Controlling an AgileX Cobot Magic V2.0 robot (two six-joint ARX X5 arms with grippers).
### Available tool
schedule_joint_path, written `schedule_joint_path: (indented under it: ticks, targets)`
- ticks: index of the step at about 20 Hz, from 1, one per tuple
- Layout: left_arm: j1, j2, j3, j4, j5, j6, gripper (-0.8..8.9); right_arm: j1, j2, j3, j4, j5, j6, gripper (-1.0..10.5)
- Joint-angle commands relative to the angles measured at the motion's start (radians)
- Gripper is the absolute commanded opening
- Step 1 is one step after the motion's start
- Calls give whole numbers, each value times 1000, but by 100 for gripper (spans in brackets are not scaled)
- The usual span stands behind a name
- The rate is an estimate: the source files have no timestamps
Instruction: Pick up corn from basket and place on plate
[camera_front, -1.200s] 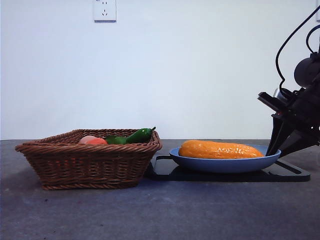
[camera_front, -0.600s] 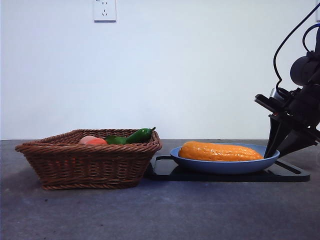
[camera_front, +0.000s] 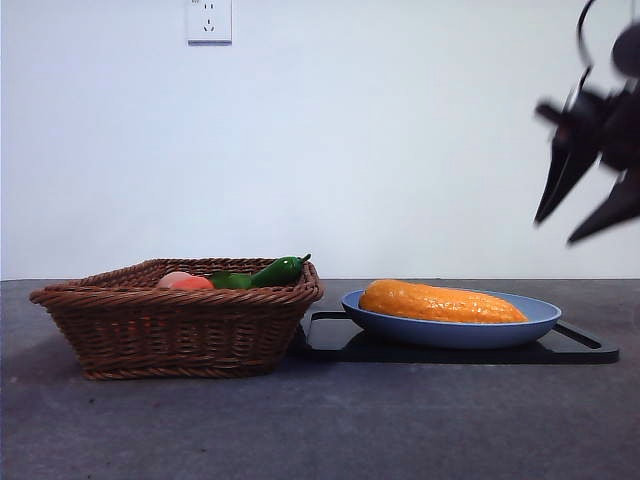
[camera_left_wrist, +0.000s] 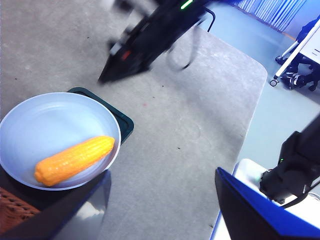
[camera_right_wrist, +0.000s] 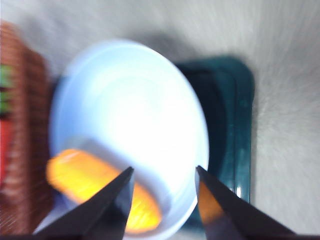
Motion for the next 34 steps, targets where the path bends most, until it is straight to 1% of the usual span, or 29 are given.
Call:
schedule_joint_path:
  ticks: [1, 3, 5, 9, 13, 14, 15, 17, 18, 19, 21, 23, 26, 27, 30, 34]
  targets:
    - [7, 3, 25, 7, 0, 8, 339, 10, -108, 18, -74, -2, -59, 203]
    - [18, 4, 25, 5, -1, 10, 338, 40, -224, 16, -164, -2, -108, 203]
    - [32, 4, 25, -10, -1, 10, 338, 81, -338, 4, -218, 0, -129, 203]
    - [68, 4, 25, -71, -1, 38, 334, 175, -562, -81, -256, 3, -130, 202]
    - [82, 9, 24, -114, -2, 67, 298, 277, -742, -216, -262, 89, -105, 198]
    - [83, 14, 23, -132, -2, 88, 276, 296, -781, -256, -261, 110, -104, 196]
    - [83, 23, 19, -148, -2, 102, 207, 308, -816, -298, -259, 129, -103, 173]
    - [83, 39, 0, -155, -2, 105, 48, 317, -877, -375, -241, 132, -103, 77]
    - [83, 44, -19, -150, -2, 106, 3, 318, -907, -418, -220, 132, -103, 20]
    - [83, 45, -39, -138, -2, 106, 7, 318, -929, -451, -198, 131, -99, 2]
    - [83, 45, -85, -99, -2, 106, 7, 320, -975, -514, -140, 131, -88, 2]
    - [83, 45, -138, -25, -2, 102, 7, 320, -1013, -561, -80, 132, -69, 2]
    - [82, 45, -227, 114, -2, 83, 7, 320, -1051, -589, -34, 133, -69, 2]
    - [82, 45, -243, 133, -2, 76, 7, 320, -1054, -589, -26, 140, -70, 3]
    - [82, 45, -254, 145, -2, 73, 7, 320, -1052, -589, 20, 153, -69, 3]
    - [82, 45, -254, 148, -2, 74, 8, 320, -1052, -587, 30, 153, -70, 2]
